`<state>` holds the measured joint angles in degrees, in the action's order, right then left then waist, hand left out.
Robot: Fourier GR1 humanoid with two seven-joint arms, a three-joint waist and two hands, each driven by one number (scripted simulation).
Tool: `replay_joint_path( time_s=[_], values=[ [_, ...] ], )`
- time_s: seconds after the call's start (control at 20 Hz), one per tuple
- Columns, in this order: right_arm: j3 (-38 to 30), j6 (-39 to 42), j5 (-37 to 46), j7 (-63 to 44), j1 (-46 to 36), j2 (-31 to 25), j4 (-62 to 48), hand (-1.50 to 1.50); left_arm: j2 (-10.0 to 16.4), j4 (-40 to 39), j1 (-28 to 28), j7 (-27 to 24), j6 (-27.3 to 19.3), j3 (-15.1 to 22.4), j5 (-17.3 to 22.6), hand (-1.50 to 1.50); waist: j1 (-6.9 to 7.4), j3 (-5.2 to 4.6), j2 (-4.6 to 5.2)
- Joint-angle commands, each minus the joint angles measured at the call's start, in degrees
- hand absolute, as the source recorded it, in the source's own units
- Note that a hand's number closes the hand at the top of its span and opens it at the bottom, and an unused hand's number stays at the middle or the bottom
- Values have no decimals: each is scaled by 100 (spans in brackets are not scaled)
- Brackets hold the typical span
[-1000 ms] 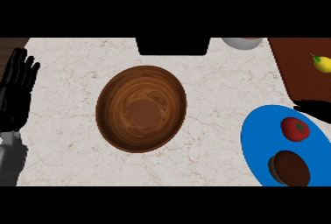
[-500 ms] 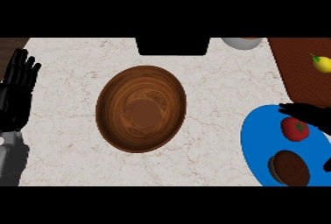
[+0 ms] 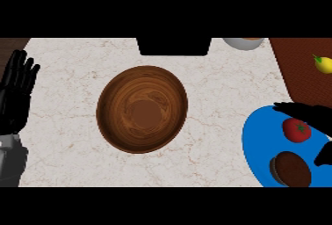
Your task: Pick the tomato from the plate and place it in the bowl
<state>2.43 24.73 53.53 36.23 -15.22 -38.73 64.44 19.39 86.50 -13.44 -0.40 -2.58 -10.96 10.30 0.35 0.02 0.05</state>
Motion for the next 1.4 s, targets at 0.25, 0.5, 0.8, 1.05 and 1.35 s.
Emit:
replay_joint_path(
  time_s=[0.25,0.5,0.8,1.05,1.35],
  values=[
    [-109,-689,301,563,-63,313,-483,150,-4,257,95,168,-7,-97,-141,0,-19,0,-9],
    [-335,-899,391,945,-623,275,-1022,150,-72,-436,-259,-224,166,-158,-149,0,-18,-1,5],
    [-445,-950,324,800,-63,469,-212,150,-24,26,-81,79,227,-264,-65,0,-46,-3,-12],
    [78,-727,1013,753,-2610,501,-1696,150,-374,-146,-589,-125,263,299,-221,0,795,19,316],
    [3,-981,1132,1218,-3682,328,-2658,150,-353,-122,-753,-26,296,327,-199,0,959,30,338]
  ],
)
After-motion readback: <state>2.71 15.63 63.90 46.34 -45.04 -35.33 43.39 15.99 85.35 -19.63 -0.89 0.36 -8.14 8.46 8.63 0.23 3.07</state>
